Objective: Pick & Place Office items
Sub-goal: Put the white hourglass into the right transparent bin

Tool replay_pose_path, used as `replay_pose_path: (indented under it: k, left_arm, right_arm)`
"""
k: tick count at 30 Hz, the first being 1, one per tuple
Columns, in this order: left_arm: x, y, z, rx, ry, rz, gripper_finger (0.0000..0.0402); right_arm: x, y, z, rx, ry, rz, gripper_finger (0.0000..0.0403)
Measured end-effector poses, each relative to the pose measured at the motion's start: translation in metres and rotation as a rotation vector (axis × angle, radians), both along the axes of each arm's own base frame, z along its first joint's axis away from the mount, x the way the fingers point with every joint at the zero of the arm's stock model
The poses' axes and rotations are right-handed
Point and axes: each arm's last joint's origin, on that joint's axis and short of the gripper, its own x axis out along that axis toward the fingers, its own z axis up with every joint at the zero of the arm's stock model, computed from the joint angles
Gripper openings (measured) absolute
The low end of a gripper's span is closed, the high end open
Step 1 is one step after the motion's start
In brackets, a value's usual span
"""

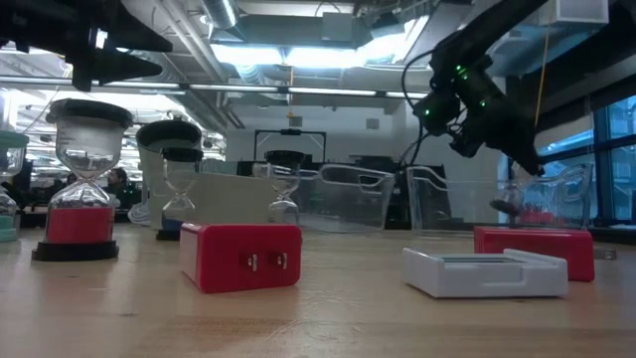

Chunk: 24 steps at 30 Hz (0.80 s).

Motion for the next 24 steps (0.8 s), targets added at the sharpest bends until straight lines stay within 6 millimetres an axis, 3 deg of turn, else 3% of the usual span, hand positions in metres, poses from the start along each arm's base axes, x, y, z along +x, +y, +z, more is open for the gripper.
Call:
replay_pose_path:
  k: [11,24]
  left_arm:
    - [0.0,0.0,0.0,0.001,0.0,0.001,0.0264]
    - [0.0,0.0,0.0,0.003,0.003,0.015,0.0264]
  right_arm:
    - [-0.005,-0.007,-0.001,0.015,-0.008,0.015,0.0211]
    - [-0.029,-0.022,0.012,-0.004,-0.065,-0.075,0.0211]
